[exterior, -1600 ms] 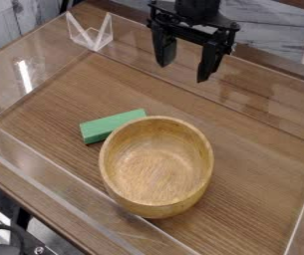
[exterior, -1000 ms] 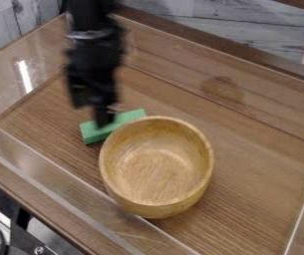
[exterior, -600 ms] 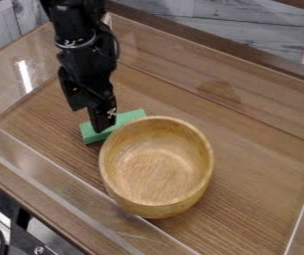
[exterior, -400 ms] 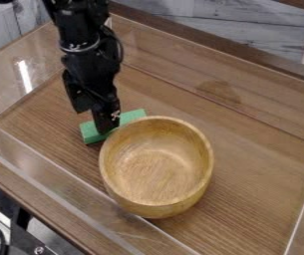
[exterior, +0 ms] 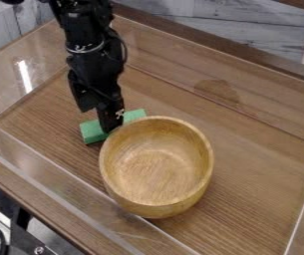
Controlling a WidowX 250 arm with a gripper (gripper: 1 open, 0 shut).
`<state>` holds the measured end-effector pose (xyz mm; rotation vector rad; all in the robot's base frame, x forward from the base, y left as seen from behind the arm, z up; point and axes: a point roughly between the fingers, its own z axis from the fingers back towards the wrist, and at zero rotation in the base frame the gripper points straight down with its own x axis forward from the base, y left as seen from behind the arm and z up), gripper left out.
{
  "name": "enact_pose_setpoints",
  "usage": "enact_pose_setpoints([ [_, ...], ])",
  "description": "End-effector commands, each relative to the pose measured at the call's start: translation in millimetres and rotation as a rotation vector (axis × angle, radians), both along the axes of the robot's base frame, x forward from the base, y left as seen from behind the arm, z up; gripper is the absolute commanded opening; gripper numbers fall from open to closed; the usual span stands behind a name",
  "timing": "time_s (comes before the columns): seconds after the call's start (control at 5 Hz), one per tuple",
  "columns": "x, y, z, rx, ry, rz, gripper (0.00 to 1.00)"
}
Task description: Put the green block in the brown bowl
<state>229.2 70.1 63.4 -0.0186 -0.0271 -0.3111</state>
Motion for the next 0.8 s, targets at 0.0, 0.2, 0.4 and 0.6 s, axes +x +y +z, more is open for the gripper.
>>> enact_pose_setpoints([
  [0.0,14.2,1.4,6.6,0.008,-0.048,-0.004,1.00],
  [0.2,17.0,2.4,2.4,0.003,-0.048,0.002,1.00],
  [0.4,18.9,3.5,-1.1,-0.005,-0.045,0.009,1.00],
  [0.6,20.6,4.7,-4.7,-0.012,-0.042,0.017,1.00],
])
